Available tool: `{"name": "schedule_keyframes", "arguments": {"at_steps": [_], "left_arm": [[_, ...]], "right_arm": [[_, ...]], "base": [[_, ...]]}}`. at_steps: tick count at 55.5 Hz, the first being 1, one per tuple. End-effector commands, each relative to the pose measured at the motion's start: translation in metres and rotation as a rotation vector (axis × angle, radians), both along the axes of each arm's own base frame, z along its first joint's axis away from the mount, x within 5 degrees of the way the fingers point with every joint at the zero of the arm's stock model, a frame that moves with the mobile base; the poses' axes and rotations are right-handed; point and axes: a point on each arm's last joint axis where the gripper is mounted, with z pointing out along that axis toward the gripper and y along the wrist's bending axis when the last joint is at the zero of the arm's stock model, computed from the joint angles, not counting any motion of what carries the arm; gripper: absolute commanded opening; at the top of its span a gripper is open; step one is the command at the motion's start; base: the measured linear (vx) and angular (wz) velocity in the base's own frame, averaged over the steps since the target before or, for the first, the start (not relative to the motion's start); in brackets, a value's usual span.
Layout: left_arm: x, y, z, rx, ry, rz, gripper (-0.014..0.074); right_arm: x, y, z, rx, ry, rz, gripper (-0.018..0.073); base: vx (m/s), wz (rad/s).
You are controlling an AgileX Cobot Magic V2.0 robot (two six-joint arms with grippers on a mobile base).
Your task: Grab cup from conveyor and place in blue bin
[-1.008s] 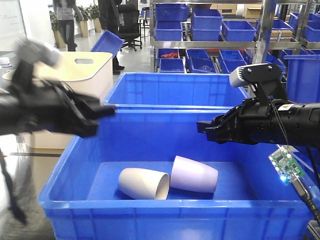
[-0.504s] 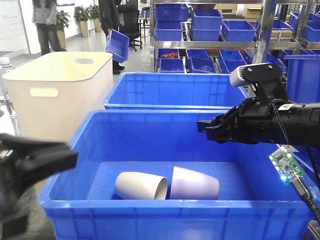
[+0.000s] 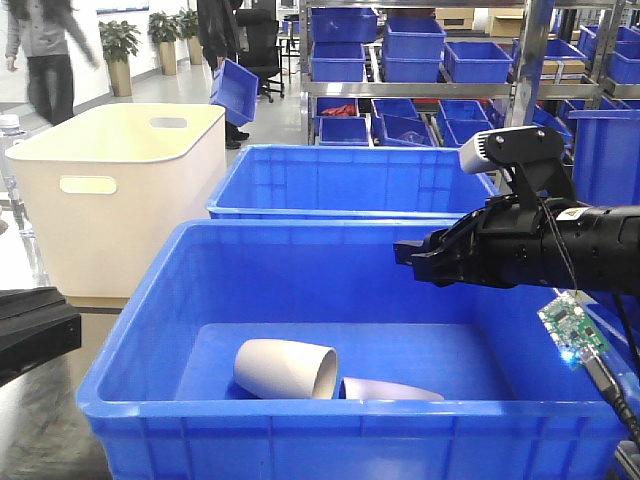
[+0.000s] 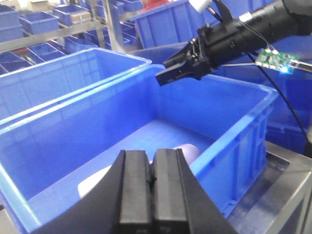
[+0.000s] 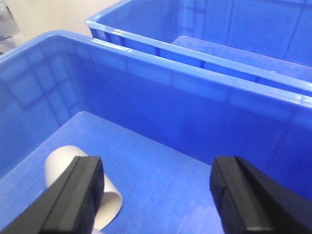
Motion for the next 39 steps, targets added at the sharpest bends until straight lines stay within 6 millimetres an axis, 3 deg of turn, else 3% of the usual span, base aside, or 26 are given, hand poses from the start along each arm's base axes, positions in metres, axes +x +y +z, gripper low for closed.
{"name": "schedule_keyframes", "arguments": {"at_steps": [1,8,16,25,32,39], "left_arm": [[-0.002,0.002,0.014,-0.076,-0.04,0.029,-0.0007],[-0.004,0.007,0.015,-0.043,-0.08,0.076,-0.0007],[-0.008,0.025,0.001,-0.165,-0.065,0.266,-0.0007],[-0.022,0.048,-0.061,-0.224,-0.114,0.463,-0.0007],[-0.04,0.057,-0.112,-0.269,-0.217,0.503,-0.0007],[-0.053,0.066,-0.172,-0.405,-0.124,0.565,-0.0007]], "right_arm": [[-0.007,-0.005,0.029,0.052,-0.111,-0.041,0.0529],[-0.007,-0.005,0.029,0.052,-0.111,-0.041,0.0529],[-0.007,-0.004,0.029,0.052,-0.111,-0.041,0.0529],[-0.007,-0.004,0.029,0.052,-0.111,-0.041,0.0529],[-0.007,-0.004,0.029,0.052,-0.111,-0.041,0.0529],[-0.007,-0.004,0.029,0.052,-0.108,-0.039,0.0529]], "base": [[0.0,0.0],[0.0,0.0],[0.0,0.0],[0.0,0.0],[0.0,0.0],[0.0,0.0]]}}
